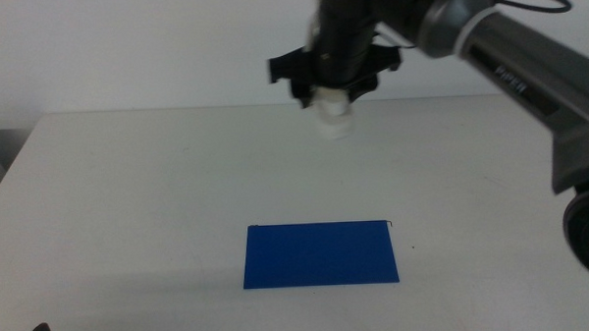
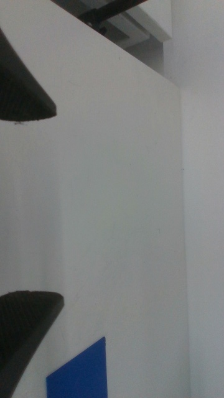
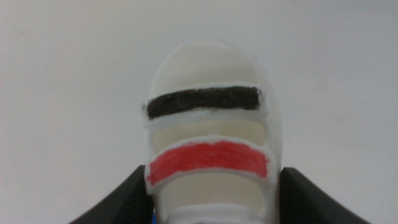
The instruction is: Use one arm to grab the shoe from the table and place it on the mat.
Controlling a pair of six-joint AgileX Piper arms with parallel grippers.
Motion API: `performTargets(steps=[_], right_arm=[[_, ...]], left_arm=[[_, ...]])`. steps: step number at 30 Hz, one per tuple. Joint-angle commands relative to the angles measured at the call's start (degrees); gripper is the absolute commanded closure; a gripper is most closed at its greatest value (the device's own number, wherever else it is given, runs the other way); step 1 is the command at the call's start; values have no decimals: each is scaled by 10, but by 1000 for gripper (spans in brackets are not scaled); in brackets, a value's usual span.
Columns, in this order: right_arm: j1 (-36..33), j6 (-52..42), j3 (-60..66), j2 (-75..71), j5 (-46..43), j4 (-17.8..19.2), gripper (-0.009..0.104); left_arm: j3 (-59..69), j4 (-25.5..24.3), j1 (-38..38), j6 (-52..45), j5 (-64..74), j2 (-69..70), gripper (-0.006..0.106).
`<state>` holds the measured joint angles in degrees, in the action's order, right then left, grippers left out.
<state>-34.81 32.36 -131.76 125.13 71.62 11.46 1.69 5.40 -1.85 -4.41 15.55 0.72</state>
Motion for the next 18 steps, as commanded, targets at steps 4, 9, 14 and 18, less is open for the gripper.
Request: performTargets(steps=[4,9,14,18], right_arm=[[-48,46,-16,-45,21,38,99],[-100,87,-15,-45,21,64,99],[-137,139,18,-45,22,98,99],[-140,179,82,-45,21,103,99]], left_arm=[[4,4,-2,3,-46,8,7],[4,4,-2,3,-46,8,7],[4,4,-2,3,-46,8,7],[4,4,-2,3,-46,8,7]])
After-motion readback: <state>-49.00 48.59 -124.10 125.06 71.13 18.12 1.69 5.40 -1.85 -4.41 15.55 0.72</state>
